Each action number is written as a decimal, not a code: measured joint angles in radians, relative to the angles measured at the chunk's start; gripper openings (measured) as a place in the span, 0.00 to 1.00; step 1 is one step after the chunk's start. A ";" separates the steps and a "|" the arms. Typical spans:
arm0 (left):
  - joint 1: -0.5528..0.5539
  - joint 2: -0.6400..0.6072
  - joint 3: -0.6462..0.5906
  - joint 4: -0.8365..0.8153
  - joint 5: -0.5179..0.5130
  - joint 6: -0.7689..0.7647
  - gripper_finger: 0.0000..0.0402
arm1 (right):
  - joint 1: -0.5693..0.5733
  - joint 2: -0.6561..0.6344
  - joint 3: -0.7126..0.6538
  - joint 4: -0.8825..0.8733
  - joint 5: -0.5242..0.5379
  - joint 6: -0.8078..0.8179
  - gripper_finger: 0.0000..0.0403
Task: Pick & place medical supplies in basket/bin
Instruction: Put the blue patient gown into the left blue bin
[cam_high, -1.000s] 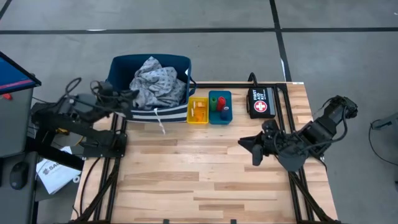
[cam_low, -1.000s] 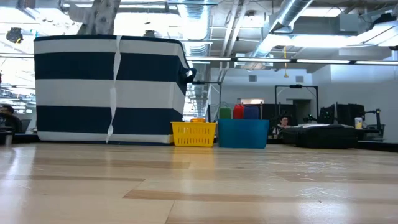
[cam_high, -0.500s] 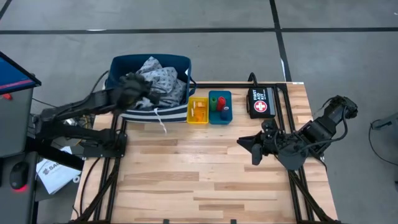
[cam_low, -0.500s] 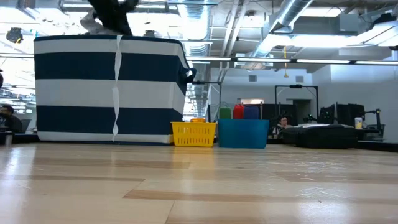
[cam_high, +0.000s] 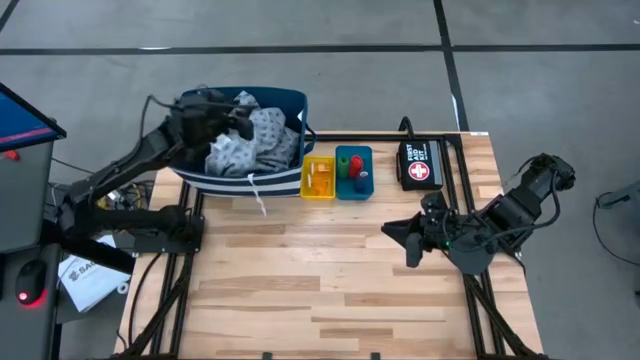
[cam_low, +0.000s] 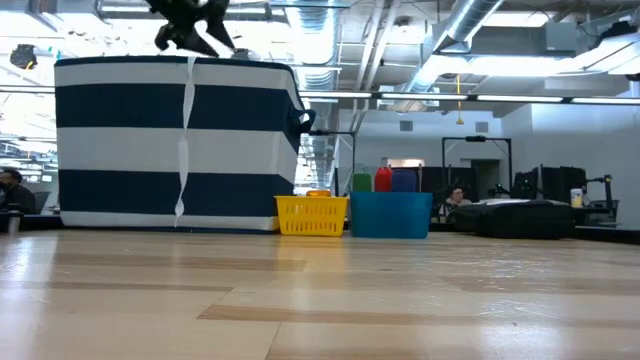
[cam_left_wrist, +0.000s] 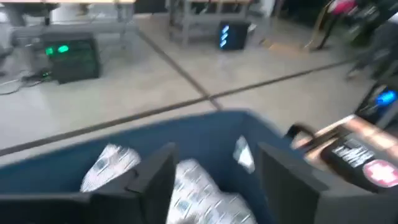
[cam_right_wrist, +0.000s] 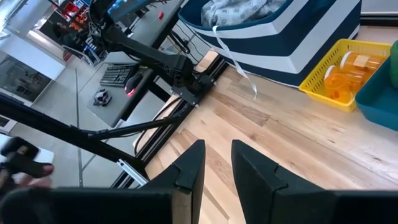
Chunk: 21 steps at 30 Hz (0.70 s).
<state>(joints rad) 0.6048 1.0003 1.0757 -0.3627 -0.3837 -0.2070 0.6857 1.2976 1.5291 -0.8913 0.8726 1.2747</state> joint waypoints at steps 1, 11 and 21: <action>0.008 -0.008 0.004 0.019 0.020 0.003 0.54 | 0.000 0.000 0.000 -0.002 0.000 0.000 0.19; -0.060 -0.129 0.068 -0.061 0.328 -0.020 0.56 | 0.000 0.000 0.000 -0.013 -0.004 0.000 0.19; -0.488 -0.313 0.068 -0.546 0.535 -0.367 0.54 | 0.041 0.000 -0.022 -0.022 -0.006 0.042 0.19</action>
<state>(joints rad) 0.1171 0.6870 1.1435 -0.9083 0.1511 -0.5743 0.7266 1.2976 1.5074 -0.9134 0.8666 1.3170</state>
